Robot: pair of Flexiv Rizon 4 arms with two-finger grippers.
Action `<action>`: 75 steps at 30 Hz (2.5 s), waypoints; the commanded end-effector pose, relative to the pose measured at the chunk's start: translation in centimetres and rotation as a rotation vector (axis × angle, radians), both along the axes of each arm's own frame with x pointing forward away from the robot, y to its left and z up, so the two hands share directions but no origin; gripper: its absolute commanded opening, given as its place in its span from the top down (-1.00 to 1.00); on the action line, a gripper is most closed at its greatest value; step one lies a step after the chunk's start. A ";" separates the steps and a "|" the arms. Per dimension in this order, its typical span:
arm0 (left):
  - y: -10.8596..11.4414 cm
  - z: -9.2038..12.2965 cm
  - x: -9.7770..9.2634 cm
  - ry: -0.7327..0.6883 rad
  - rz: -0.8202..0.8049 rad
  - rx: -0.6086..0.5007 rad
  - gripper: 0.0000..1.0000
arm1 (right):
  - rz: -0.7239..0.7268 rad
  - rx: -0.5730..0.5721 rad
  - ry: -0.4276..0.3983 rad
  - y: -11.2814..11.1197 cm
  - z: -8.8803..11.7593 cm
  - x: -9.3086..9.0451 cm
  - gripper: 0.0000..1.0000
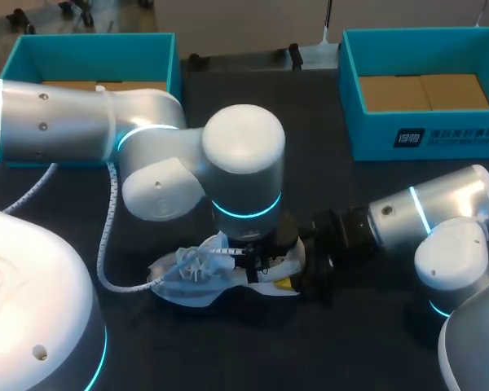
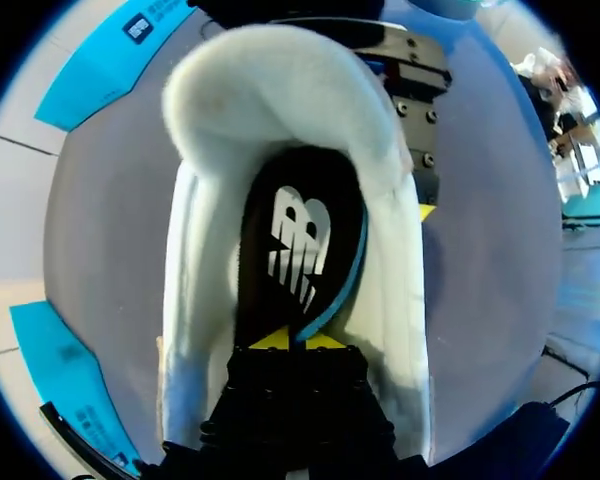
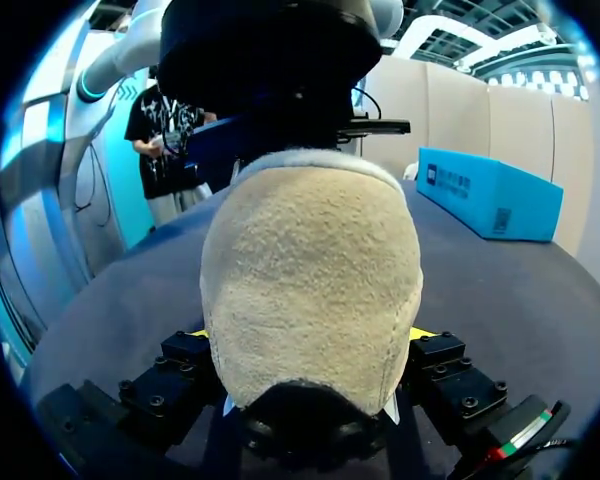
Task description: Take the shoe out of the shoebox, open the shoe tongue, remove and reinsert the insole, then place the shoe into the shoebox
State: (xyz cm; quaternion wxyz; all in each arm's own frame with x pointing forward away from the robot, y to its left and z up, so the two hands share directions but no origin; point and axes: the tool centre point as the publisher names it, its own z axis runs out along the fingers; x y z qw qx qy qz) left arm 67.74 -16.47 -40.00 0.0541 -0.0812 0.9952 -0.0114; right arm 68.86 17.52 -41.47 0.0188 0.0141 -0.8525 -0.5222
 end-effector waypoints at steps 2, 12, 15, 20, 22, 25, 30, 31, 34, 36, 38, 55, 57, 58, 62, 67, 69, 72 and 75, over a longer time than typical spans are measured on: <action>1.7 2.0 0.7 0.020 0.021 -0.078 1.00 | 0.000 -0.006 0.001 0.2 0.2 -0.1 1.00; 2.0 4.9 0.3 0.117 0.008 -0.227 1.00 | 0.000 -0.006 0.001 0.2 0.2 -0.1 1.00; 1.8 5.3 0.1 0.130 -0.005 -0.245 1.00 | 0.000 -0.006 0.001 0.2 0.2 -0.1 1.00; 1.6 5.6 0.0 0.117 0.013 -0.270 1.00 | 0.000 -0.006 0.001 0.2 0.2 -0.1 1.00; 1.8 5.8 0.0 0.112 0.034 -0.286 1.00 | 0.000 -0.006 0.001 0.2 0.2 -0.1 1.00; 1.9 6.1 0.1 0.096 0.064 -0.309 1.00 | 0.000 -0.006 0.001 0.2 0.2 -0.1 1.00; 2.4 6.7 0.2 0.083 0.110 -0.373 1.00 | 0.000 -0.006 0.001 0.2 0.2 -0.1 1.00; 2.4 6.8 0.2 0.082 0.114 -0.376 1.00 | 0.000 -0.006 0.001 0.2 0.2 -0.1 1.00; 2.5 6.9 0.2 0.079 0.125 -0.383 1.00 | 0.000 -0.006 0.001 0.2 0.2 -0.1 1.00; 2.5 6.9 0.3 0.080 0.128 -0.386 1.00 | 0.000 -0.006 0.001 0.2 0.2 -0.1 1.00; 2.5 6.9 0.3 0.082 0.128 -0.386 1.00 | 0.000 -0.006 0.001 0.2 0.2 -0.1 1.00; 2.0 7.1 -0.3 0.023 0.165 -0.380 1.00 | 0.000 -0.006 0.001 0.2 0.2 -0.1 1.00; 2.1 7.0 -0.3 0.009 0.190 -0.386 1.00 | 0.000 -0.006 0.001 0.2 0.2 -0.1 1.00; 2.1 7.0 -0.2 0.012 0.201 -0.395 1.00 | 0.000 -0.006 0.001 0.2 0.2 -0.1 1.00; 2.4 7.1 0.0 0.021 0.225 -0.416 1.00 | 0.000 -0.006 0.001 0.2 0.2 -0.1 1.00; 2.2 7.2 0.2 0.003 0.225 -0.422 1.00 | 0.000 -0.006 0.001 0.2 0.2 -0.1 1.00; 2.1 7.4 0.2 -0.008 0.233 -0.433 1.00 | 0.000 -0.006 0.001 0.2 0.2 -0.1 1.00; 2.1 7.3 0.3 0.000 0.250 -0.443 1.00 | 0.000 -0.006 0.001 0.2 0.2 -0.1 1.00; 2.1 6.9 0.3 0.019 0.243 -0.430 1.00 | 0.000 -0.006 0.001 0.2 0.2 -0.1 1.00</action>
